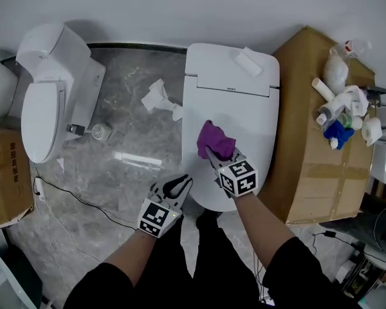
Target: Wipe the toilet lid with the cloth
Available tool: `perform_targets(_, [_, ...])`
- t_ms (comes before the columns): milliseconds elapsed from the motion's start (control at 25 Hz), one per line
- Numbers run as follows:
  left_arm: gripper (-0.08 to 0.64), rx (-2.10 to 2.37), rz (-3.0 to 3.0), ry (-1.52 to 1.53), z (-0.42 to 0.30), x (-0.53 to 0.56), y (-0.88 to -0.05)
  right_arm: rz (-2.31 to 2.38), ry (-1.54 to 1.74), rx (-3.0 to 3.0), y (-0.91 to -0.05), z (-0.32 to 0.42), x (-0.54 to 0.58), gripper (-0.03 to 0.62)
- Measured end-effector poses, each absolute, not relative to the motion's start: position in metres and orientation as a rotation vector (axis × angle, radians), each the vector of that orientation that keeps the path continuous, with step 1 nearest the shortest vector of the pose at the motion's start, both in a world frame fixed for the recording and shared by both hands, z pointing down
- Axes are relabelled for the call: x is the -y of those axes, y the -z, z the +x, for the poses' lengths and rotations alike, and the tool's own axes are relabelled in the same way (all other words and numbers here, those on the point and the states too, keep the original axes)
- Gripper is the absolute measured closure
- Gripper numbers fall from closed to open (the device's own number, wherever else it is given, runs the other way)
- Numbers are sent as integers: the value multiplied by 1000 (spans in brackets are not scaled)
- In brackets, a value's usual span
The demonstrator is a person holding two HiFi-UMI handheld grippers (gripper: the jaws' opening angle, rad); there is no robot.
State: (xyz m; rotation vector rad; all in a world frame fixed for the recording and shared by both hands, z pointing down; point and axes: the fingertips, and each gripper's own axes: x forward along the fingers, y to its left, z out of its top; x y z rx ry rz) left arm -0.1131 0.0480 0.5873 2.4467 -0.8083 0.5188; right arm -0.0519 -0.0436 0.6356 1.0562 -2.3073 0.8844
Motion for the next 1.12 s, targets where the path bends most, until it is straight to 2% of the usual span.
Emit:
perform_targets(360, [529,887,2468,-381,-162,5,-589,1130,-903,2195,-677,-99,187,538])
perform_targets(680, [529,956,2407,-358,-199,-4,-587,1088,-901,2065,-704,-107,215,537])
perform_targets(840, [529,938,2369,-329,-178,-6,-579,1170,-902,2037,-704,-57,219,538])
perform_targets(1120, [529,826,2439,-357,-123,-14,-583,1433,-879,1870,-705,114,205,538])
